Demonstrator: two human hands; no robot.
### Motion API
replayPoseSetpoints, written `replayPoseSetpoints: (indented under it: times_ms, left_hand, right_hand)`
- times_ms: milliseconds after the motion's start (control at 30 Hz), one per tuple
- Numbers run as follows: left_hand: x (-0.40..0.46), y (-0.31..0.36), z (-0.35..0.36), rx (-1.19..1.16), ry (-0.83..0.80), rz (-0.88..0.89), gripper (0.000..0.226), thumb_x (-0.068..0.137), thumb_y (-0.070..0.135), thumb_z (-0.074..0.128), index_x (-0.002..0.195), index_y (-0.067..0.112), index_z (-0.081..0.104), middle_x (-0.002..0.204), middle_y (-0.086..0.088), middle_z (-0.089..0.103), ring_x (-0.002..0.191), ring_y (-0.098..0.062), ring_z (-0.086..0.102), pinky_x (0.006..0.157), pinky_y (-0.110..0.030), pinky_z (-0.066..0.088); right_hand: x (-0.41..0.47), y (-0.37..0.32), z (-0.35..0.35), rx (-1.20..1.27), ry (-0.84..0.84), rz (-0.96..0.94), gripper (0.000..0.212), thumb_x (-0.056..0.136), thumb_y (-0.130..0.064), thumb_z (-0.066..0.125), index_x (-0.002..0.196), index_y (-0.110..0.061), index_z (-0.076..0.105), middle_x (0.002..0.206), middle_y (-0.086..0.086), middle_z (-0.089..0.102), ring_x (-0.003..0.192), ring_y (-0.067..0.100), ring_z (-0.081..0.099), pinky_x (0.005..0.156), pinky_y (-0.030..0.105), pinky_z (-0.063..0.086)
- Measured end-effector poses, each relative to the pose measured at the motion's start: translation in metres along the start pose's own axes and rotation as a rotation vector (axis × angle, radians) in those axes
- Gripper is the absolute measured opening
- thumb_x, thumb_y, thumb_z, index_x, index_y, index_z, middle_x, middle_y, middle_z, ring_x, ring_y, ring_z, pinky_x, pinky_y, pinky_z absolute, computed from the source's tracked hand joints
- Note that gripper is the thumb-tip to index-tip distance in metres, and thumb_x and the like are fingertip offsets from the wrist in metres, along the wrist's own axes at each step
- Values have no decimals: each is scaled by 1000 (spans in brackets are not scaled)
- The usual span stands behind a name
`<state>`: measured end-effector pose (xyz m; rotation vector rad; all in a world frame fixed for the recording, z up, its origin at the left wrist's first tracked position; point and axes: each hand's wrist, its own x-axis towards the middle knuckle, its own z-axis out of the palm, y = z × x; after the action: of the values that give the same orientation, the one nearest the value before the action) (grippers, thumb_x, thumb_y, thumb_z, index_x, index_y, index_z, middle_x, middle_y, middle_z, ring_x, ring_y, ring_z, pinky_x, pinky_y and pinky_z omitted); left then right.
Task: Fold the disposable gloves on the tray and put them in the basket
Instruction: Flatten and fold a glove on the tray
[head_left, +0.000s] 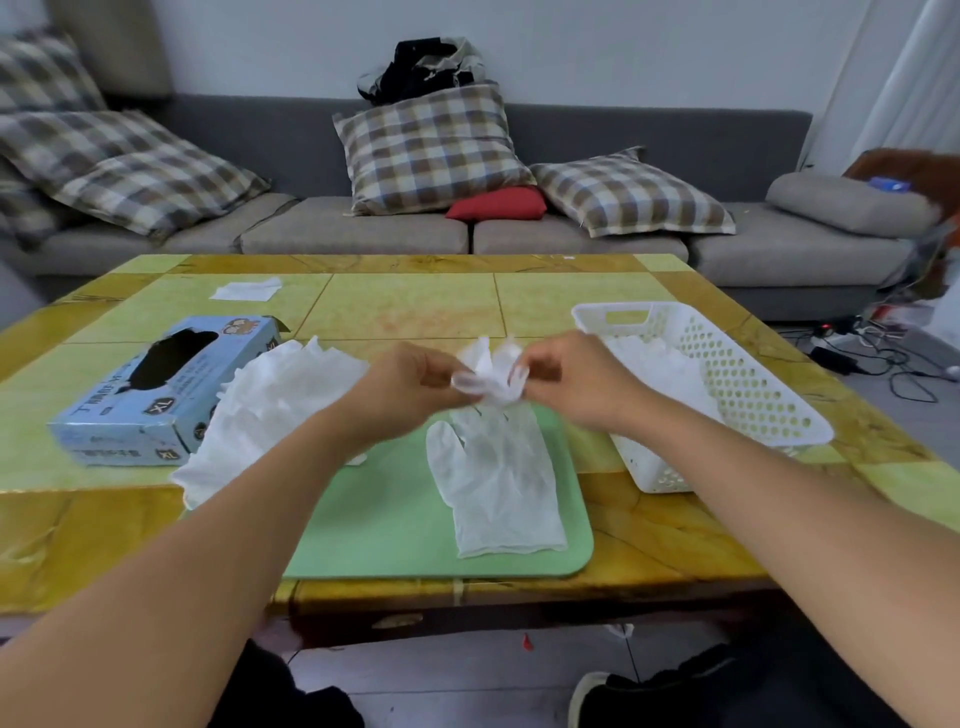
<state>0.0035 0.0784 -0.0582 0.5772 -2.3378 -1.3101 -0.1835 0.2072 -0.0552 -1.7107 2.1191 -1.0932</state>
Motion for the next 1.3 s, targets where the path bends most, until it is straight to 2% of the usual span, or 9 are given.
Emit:
replayPoseSetpoints:
  times_ms: [133, 267, 400, 500, 633, 833, 1033, 1133, 1300]
  left_hand:
    - [-10, -15, 10, 215, -195, 21, 8, 84, 20, 81, 84, 28, 81, 66, 16, 70, 58, 0, 49, 59, -18, 43]
    - [-14, -8, 16, 217, -244, 91, 8, 83, 26, 82, 91, 25, 82, 85, -2, 77, 79, -35, 65, 80, -48, 54]
    - [-13, -1, 19, 251, -310, 140, 7, 83, 24, 82, 89, 27, 82, 83, -1, 76, 78, -29, 65, 78, -45, 54]
    - [-15, -7, 18, 268, -422, 119, 8, 81, 30, 82, 89, 29, 81, 85, -11, 75, 77, -38, 62, 77, -52, 52]
    - [-21, -9, 25, 316, -503, 96, 10, 82, 22, 83, 92, 20, 81, 86, -4, 76, 78, -30, 64, 77, -42, 54]
    - [-23, -16, 27, 489, -544, 84, 13, 80, 18, 84, 92, 19, 80, 85, 13, 76, 74, 2, 66, 76, -20, 54]
    - [-26, -9, 23, 613, -591, 55, 34, 74, 37, 88, 100, 23, 73, 96, 16, 70, 89, 1, 64, 88, -24, 55]
    - [-30, -4, 25, 694, -633, 88, 43, 72, 53, 85, 103, 26, 72, 99, 19, 65, 92, 4, 59, 88, -21, 52]
    - [-37, -2, 33, 873, -581, 214, 34, 83, 47, 74, 109, 26, 67, 107, 12, 59, 96, -6, 51, 89, -26, 48]
  right_hand:
    - [-21, 8, 2, -256, -377, -11, 10, 90, -13, 72, 93, -19, 79, 89, -11, 74, 85, 3, 68, 83, 30, 57]
    - [-26, -1, 3, -321, -452, -24, 15, 90, -11, 69, 97, -21, 79, 92, -12, 74, 88, 2, 68, 81, 28, 57]
    - [-26, -10, 1, -381, -539, -46, 17, 90, -12, 68, 101, -20, 79, 91, -12, 74, 87, 5, 67, 73, 19, 53]
    - [-28, -10, -1, -362, -620, -1, 15, 89, -15, 73, 98, -25, 78, 85, -19, 72, 86, 3, 67, 70, 14, 50]
    - [-31, -8, -2, -339, -706, 51, 11, 86, -18, 78, 95, -24, 79, 87, -16, 74, 84, 4, 68, 79, 27, 56]
    - [-31, -13, -2, -429, -774, 89, 8, 84, -22, 81, 92, -22, 80, 83, -15, 72, 85, 10, 68, 80, 32, 57]
    - [-33, -19, -3, -459, -843, 108, 13, 79, -21, 85, 78, -28, 75, 71, -17, 67, 74, 6, 64, 71, 26, 55]
    - [-37, -23, -2, -473, -863, 92, 25, 70, -34, 91, 88, -24, 76, 85, -12, 72, 80, 8, 66, 73, 28, 56]
    - [-45, -29, 11, -527, -816, 47, 38, 66, -43, 92, 86, -19, 71, 84, -5, 69, 83, 17, 67, 73, 38, 59]
